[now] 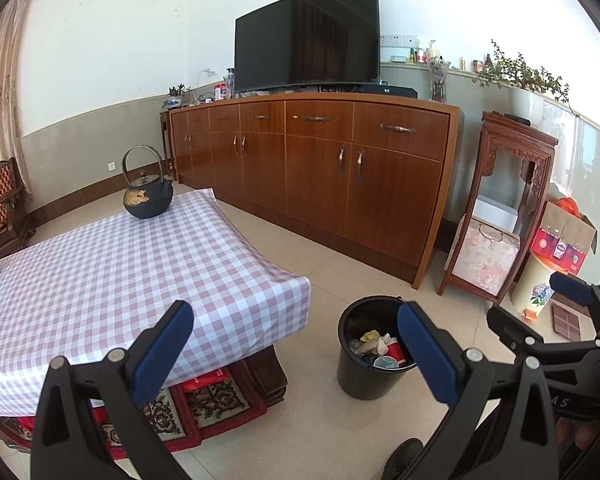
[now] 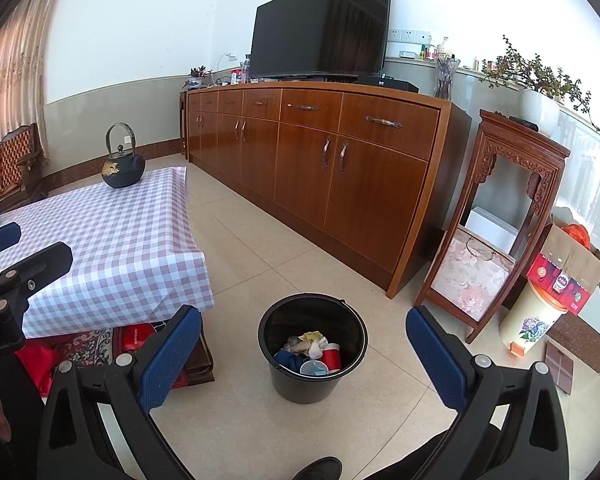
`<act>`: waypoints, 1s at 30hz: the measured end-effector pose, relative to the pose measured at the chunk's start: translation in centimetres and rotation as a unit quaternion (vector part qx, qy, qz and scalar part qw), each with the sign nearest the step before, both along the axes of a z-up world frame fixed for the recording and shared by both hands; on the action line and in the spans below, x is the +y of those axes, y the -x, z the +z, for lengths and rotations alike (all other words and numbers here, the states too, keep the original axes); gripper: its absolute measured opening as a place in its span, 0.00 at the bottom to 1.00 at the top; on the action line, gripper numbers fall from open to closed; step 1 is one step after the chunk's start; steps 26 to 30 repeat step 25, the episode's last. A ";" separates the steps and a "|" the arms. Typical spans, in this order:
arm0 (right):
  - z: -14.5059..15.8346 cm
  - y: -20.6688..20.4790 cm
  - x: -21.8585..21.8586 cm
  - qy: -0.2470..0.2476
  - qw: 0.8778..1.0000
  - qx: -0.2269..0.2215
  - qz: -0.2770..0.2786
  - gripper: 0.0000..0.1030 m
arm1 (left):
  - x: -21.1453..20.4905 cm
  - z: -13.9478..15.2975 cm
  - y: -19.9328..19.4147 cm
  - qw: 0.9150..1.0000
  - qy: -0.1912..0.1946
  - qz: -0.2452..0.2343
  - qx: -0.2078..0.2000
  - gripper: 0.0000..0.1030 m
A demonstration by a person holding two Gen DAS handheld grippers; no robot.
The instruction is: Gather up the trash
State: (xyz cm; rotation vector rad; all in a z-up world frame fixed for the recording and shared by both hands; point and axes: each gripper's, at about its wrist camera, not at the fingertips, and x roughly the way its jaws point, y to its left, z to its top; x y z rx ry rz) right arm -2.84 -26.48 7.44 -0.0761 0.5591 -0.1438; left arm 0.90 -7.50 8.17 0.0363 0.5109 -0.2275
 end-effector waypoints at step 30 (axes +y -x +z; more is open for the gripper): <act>-0.2 0.1 -0.3 -0.003 1.000 -0.001 -0.005 1.00 | 0.9 -0.8 0.2 1.000 0.003 0.007 -0.008 1.00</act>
